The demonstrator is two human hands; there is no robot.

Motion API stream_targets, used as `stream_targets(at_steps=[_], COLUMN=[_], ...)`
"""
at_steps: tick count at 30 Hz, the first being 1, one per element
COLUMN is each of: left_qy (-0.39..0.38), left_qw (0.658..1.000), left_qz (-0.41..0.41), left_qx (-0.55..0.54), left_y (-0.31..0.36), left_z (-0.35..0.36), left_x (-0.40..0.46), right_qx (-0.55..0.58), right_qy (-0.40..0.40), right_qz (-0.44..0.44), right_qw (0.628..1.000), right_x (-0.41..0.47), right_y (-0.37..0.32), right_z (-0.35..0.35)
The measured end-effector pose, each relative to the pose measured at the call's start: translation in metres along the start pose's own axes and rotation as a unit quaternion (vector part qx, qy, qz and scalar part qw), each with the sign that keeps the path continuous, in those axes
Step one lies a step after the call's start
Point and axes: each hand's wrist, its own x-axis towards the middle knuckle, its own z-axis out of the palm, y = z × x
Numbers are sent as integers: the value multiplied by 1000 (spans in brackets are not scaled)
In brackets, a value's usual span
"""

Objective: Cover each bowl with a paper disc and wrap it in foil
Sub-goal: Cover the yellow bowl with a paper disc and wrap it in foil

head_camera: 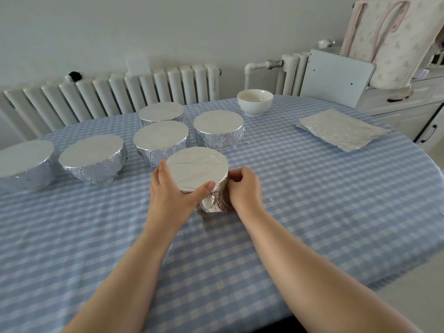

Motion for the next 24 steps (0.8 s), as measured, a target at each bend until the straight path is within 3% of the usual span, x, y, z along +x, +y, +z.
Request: stream_targets(at_steps=[4,8,11,16,20,22,24], left_qy=[0,-1,-4,-14,-16,-19,-25], left_qw=[1000,1000,1000,1000,1000,999,999], left_qz=[3,1,-2,3,5,6,0], left_qx=[3,7,0,-22,-23,-27,-36], left_y=[1,0,0,5,3,2,5], left_z=[-1,-1,-1,-1,-6,-7,-7], left_x=[-1,0,-1,-5,-3,-3,-4], right_qx=[-155,-330,-396,-339,-111,-41,-52], right_qy=[6,-9,-59,-40,36,-4,-54], right_qz=[-66,-117,-128,-42,-98,-142,-145], right_qw=[986,937,907,939,988,989,987], right_x=[-10,-14,-17,-1,4,-1,-7], right_y=[0,-3,1,4,1,-2,-2], right_z=[-3,-5,-2,-13,-19,-11,-4])
